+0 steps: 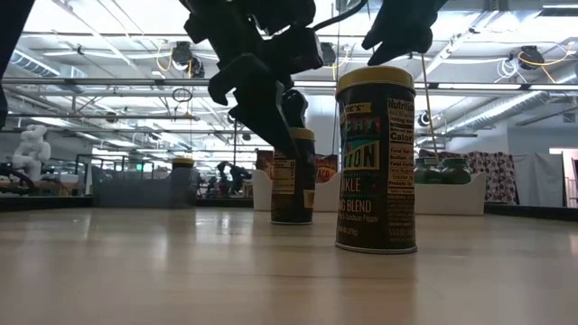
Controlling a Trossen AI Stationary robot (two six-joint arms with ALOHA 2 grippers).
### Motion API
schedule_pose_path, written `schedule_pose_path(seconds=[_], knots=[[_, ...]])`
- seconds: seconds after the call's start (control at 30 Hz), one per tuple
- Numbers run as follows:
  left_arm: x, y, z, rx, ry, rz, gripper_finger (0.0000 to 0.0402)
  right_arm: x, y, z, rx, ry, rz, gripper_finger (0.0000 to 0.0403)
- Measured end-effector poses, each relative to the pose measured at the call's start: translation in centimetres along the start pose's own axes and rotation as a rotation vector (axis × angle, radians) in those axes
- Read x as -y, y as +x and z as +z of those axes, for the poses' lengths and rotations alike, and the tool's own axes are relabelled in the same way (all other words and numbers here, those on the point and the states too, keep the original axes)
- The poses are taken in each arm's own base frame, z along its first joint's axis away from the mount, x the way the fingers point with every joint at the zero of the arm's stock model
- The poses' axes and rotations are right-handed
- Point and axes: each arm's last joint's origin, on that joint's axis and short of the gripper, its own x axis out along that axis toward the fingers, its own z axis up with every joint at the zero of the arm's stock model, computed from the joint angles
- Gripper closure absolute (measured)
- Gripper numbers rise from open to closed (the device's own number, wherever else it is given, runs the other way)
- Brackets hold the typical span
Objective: Sort spices by type
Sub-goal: Put the top right yellow seasoning bottle into the black bin
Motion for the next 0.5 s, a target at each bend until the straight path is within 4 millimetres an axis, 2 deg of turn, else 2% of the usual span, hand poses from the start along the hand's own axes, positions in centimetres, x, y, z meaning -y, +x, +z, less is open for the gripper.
schedule_pose_path(seconds=[0.17, 0.5], knots=[[0.00, 0.00, 0.00, 0.000, -0.001, 0.000, 0.0078, 0.00, 0.00, 0.00, 0.000, 0.000, 0.000, 0.0140], [0.00, -0.01, 0.00, 0.000, -0.002, 0.000, 0.0146, 0.00, 0.00, 0.00, 0.000, 0.000, 0.000, 0.0140]])
